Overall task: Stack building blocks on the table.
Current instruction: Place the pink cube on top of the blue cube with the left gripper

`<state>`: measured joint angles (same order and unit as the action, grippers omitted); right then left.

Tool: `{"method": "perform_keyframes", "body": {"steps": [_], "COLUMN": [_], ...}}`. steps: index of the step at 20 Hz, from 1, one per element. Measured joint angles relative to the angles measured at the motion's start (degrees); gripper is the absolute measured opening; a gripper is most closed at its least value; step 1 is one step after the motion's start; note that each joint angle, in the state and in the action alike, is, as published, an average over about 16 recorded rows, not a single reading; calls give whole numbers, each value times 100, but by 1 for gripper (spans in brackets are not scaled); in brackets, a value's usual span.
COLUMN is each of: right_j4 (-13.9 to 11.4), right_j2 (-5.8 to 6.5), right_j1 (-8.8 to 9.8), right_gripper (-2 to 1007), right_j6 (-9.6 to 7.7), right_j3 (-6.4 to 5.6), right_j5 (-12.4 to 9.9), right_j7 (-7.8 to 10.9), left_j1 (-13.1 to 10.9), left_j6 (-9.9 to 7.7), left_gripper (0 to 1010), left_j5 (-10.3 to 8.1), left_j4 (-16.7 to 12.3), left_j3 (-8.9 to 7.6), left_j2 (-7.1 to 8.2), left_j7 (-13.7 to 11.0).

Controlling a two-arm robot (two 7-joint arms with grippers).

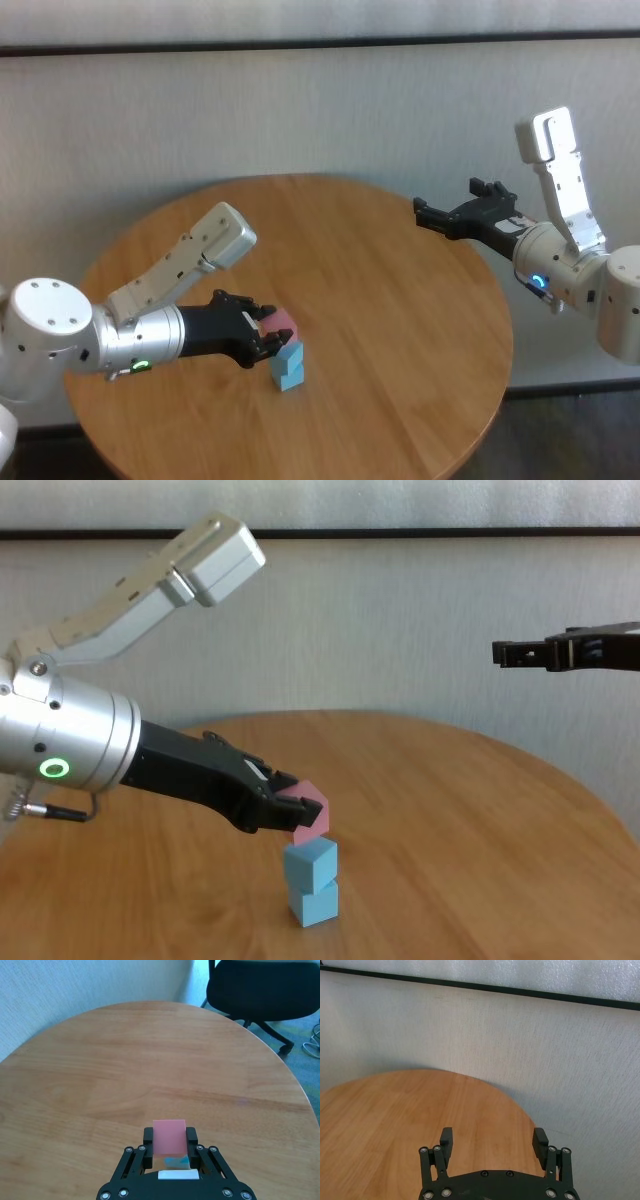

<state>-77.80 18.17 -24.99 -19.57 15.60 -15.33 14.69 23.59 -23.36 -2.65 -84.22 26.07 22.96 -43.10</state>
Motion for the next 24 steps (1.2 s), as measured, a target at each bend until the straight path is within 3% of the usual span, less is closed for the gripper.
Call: {"method": "perform_keyframes", "body": {"steps": [15,24], "right_j4": [0,0], "right_j2": [0,0], "right_j1": [0,0], "right_gripper": [1004,1005], "right_j6": [0,0], "right_j3": [0,0], "right_j5": [0,0], "right_j7": [0,0], "left_j1": [207,303], "left_j6": [-194,-205], "left_gripper": [392,392], "left_j5": [-175,-273], "left_j4": [150,213], "left_j3": [194,329], "left_j2": [65,109], "left_j7": [10,36]}}
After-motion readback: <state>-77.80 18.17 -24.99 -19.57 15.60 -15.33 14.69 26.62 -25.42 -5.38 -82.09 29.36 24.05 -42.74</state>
